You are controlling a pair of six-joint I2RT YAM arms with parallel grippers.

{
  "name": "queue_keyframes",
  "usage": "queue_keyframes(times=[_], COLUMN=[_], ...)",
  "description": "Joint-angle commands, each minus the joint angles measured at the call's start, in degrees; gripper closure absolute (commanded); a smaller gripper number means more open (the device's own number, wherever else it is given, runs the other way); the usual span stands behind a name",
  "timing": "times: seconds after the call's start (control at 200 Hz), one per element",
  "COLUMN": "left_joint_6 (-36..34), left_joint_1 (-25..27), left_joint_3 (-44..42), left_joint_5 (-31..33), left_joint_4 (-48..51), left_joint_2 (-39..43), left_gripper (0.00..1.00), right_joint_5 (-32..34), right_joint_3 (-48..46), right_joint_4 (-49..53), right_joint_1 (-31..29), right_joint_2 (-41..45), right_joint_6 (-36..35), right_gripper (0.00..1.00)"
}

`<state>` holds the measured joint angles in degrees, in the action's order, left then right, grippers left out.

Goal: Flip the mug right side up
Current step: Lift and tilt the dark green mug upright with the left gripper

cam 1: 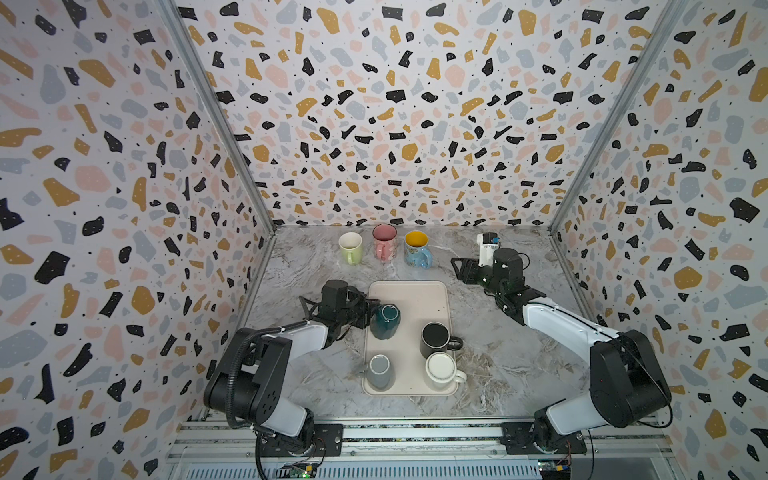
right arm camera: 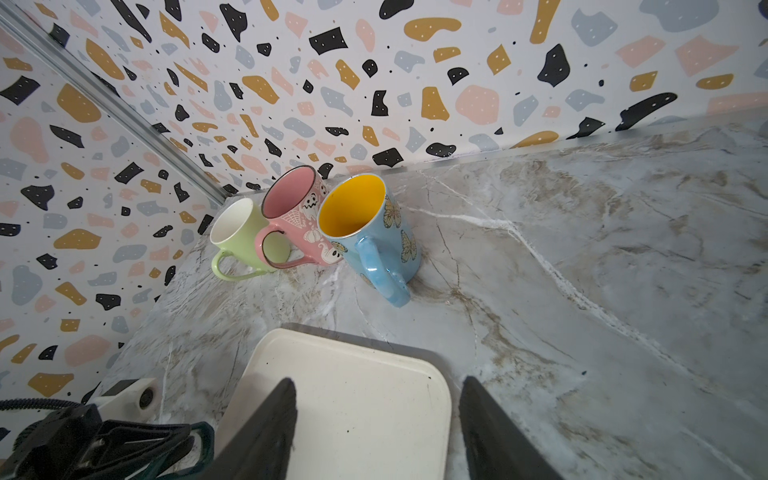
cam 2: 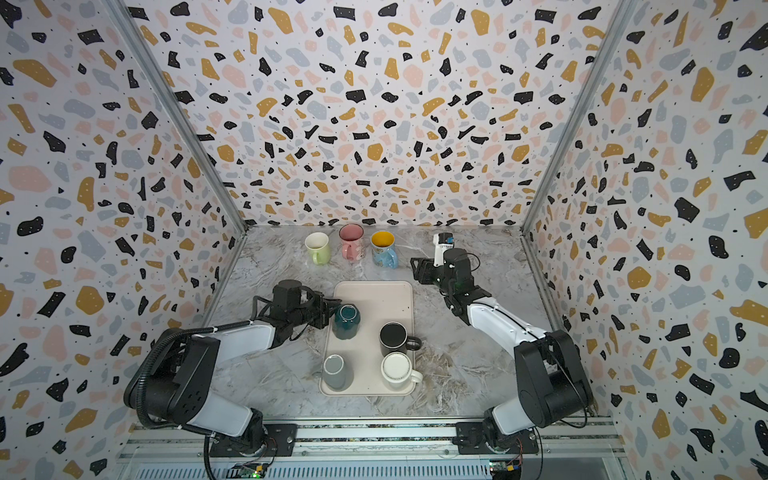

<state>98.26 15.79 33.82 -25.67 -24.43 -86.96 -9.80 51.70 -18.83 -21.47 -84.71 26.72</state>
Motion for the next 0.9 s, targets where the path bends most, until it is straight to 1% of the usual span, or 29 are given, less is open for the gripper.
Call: queue_keyframes(times=[0.0,0.12,0.24,0.676,0.771,0.891], left_joint_6=[-6.15,-9.16,-14.03,-28.59,-35.05,-48.58], left_joint_1=[-0.29,-0.17,-0.08,1.94,2.88,5.12], left_joint_3=[2.06,2.54,4.44,10.77,13.16,18.53], left_joint_5=[0.49,0.38,-0.51,-4.37,-3.77,0.88], left_joint_4=[-4.16,-8.25,-8.99,-6.67,-2.77,8.05], left_joint_2=[0.40,1.52,1.56,0.71,1.61,3.16], left_gripper=[1.00,1.00,1.00,1.00,1.00,1.00], right_joint_5=[-0.04,0.04,0.01,-0.70,-1.51,-3.09], right_joint_3=[0.33,0.15,0.00,-0.13,0.00,0.50], right_joint_4=[0.46,0.38,0.47,0.76,0.94,1.44], right_joint_1=[0.16,0.29,0.29,0.29,0.30,0.30], right_joint_2=[0.95,1.34,1.71,2.78,3.11,3.45], right_joint_6=[-0.07,-0.04,-0.26,-0.43,-0.64,-0.94], right_gripper=[0.36,0.36,0.36,0.40,0.40,0.40])
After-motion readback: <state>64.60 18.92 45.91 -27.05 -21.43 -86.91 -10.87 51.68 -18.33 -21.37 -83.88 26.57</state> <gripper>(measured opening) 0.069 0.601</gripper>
